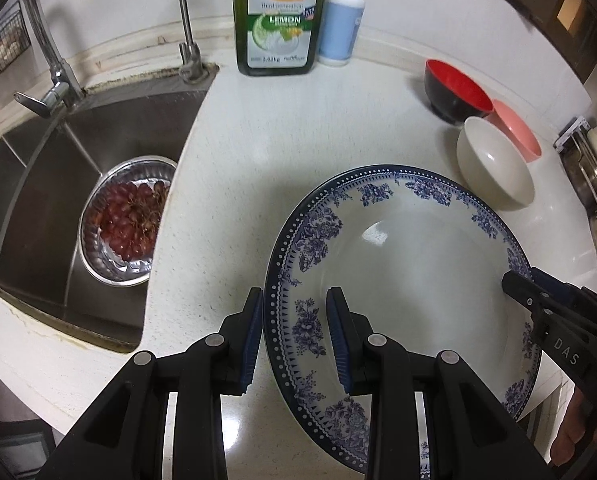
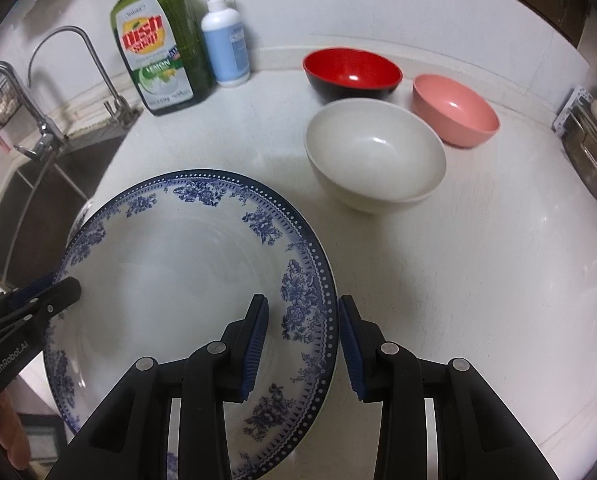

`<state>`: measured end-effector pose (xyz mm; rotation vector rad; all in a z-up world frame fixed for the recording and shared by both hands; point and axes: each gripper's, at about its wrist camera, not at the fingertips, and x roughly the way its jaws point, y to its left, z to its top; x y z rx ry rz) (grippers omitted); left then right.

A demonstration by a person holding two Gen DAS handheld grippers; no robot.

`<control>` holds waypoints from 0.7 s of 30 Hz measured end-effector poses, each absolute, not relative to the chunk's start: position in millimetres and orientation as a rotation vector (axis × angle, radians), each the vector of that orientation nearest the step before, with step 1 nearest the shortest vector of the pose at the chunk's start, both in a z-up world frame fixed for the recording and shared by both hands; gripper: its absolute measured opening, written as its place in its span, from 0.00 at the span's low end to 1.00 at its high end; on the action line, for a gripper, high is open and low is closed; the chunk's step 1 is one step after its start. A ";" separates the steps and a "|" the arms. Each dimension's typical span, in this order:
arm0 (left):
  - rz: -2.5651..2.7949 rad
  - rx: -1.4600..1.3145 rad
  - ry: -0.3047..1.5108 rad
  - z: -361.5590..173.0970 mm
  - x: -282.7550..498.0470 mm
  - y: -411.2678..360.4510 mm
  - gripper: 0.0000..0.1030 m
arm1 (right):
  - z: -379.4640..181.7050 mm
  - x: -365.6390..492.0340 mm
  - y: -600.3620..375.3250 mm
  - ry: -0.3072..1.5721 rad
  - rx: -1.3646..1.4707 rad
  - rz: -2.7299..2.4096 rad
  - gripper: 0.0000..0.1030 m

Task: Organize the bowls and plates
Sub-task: 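Lower the plate onto the lime-green plate and open both grippers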

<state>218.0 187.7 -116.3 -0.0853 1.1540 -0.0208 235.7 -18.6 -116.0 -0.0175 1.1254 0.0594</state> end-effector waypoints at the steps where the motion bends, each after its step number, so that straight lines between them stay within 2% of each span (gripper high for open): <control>1: -0.018 -0.084 1.158 -119.6 218.5 187.3 0.31 | -118.8 236.0 -19.1 1.132 -0.017 0.057 0.36; 21: 0.005 -0.044 1.201 -138.1 223.7 179.7 0.31 | -147.4 244.1 -23.6 1.212 0.000 0.078 0.36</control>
